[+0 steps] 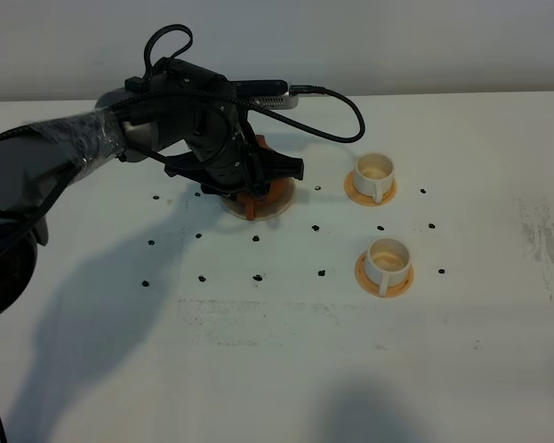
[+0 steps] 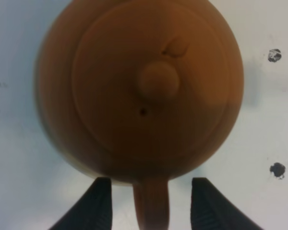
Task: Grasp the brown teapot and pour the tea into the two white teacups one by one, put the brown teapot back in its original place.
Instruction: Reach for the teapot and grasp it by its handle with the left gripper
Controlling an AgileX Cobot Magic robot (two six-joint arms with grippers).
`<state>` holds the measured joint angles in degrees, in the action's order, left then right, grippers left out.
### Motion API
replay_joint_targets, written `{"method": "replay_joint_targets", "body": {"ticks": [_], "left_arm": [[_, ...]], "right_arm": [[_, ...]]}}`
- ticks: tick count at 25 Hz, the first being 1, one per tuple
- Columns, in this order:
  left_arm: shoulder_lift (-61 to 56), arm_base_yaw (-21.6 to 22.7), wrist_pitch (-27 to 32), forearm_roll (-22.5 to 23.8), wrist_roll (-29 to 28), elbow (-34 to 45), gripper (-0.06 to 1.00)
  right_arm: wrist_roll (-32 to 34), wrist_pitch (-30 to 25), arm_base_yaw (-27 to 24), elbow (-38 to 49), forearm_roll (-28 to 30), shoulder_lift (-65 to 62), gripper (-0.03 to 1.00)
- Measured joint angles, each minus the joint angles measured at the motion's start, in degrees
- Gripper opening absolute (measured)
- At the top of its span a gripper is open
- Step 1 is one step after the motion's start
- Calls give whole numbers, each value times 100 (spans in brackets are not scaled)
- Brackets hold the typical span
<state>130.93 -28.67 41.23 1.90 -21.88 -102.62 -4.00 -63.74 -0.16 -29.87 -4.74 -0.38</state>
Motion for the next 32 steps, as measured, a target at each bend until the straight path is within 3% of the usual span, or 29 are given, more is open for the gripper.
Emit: {"method": "replay_joint_targets", "body": {"ticks": [27,29,32], "left_arm": [[97,0,22,31,115,0,36],[114,0,72,31,115,-12,31],[114,0,185,37,115,-100,9]], "right_arm": [[0,0,0,0,0,0,51],[0,0,0,0,0,0,51],[0,0,0,0,0,0,51]]}}
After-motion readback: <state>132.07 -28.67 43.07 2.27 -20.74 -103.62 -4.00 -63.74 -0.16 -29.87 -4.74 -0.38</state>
